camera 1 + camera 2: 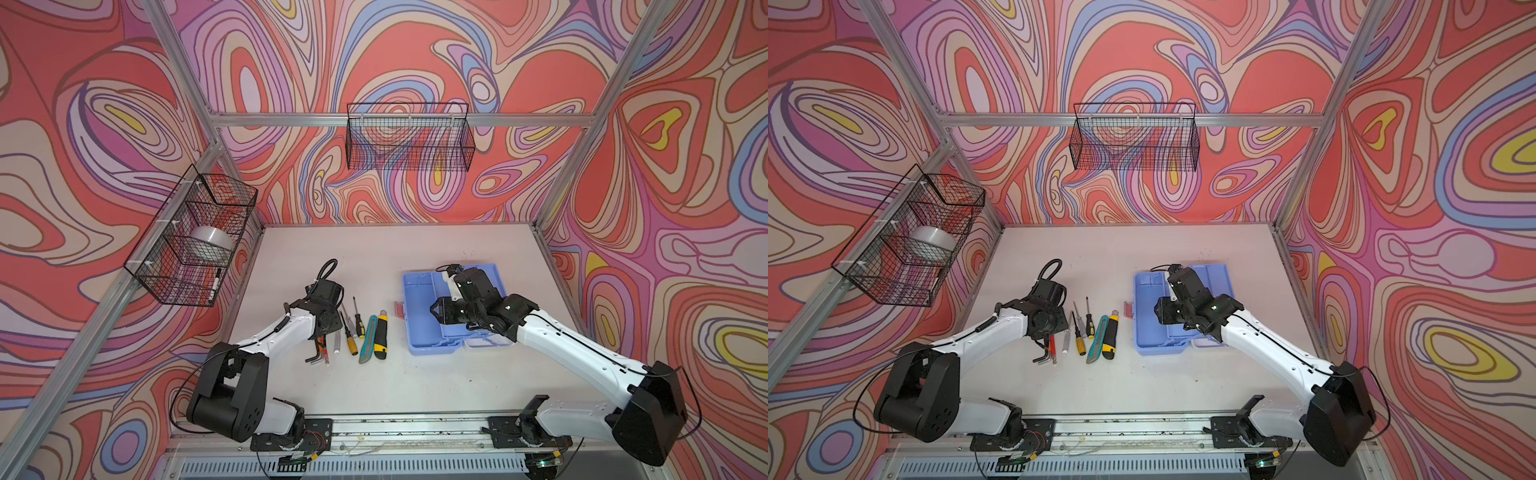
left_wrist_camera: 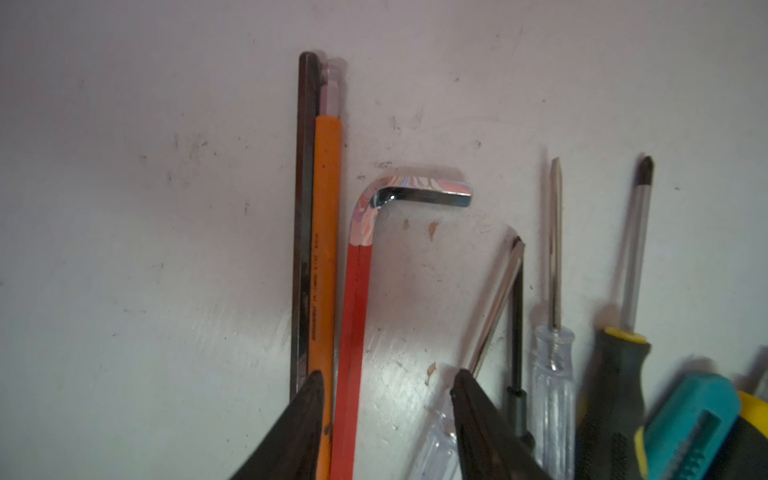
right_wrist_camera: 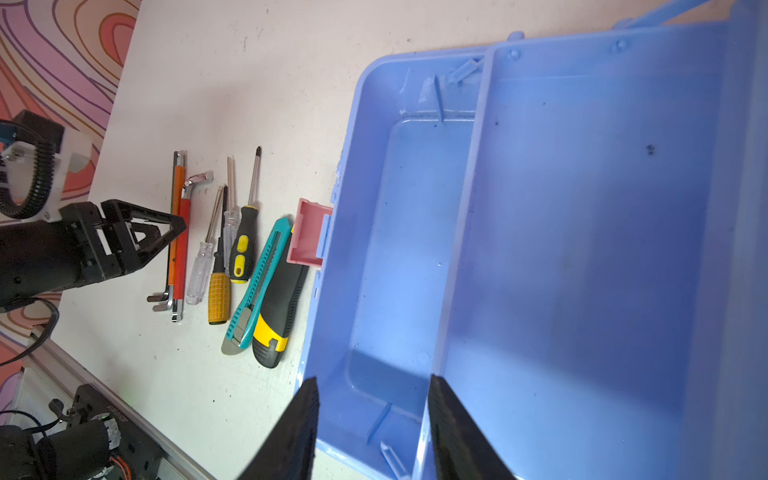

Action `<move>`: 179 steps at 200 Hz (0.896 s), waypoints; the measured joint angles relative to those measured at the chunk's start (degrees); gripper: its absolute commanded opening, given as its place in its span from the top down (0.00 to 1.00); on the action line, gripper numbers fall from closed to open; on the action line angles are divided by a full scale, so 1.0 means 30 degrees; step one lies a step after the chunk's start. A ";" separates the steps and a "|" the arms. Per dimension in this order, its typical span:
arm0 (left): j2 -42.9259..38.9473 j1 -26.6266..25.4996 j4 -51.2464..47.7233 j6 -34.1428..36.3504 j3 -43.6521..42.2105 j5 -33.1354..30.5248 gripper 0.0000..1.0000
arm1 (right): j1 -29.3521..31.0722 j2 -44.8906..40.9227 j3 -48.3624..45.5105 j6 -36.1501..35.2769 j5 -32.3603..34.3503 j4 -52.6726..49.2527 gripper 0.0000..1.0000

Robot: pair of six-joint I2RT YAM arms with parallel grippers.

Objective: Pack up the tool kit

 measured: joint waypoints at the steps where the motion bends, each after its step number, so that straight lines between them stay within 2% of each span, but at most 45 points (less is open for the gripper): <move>1: 0.0007 0.0015 0.0015 0.0000 -0.0029 0.0015 0.49 | 0.0000 0.0000 0.0000 -0.0007 0.0000 0.0007 0.55; 92: 0.1311 0.0233 0.1625 -0.0211 -0.0459 0.1078 0.51 | 0.0000 0.0051 -0.0080 -0.0007 0.0022 0.0313 0.57; 108: 0.1435 0.0233 0.1647 -0.0248 -0.0415 0.1020 0.55 | 0.0000 0.0051 -0.0138 -0.0007 0.0087 0.0372 0.57; 179: 0.2339 0.0248 0.1800 -0.0350 0.0262 0.0554 0.82 | 0.0000 0.0051 -0.0197 -0.0015 0.0423 0.0372 0.58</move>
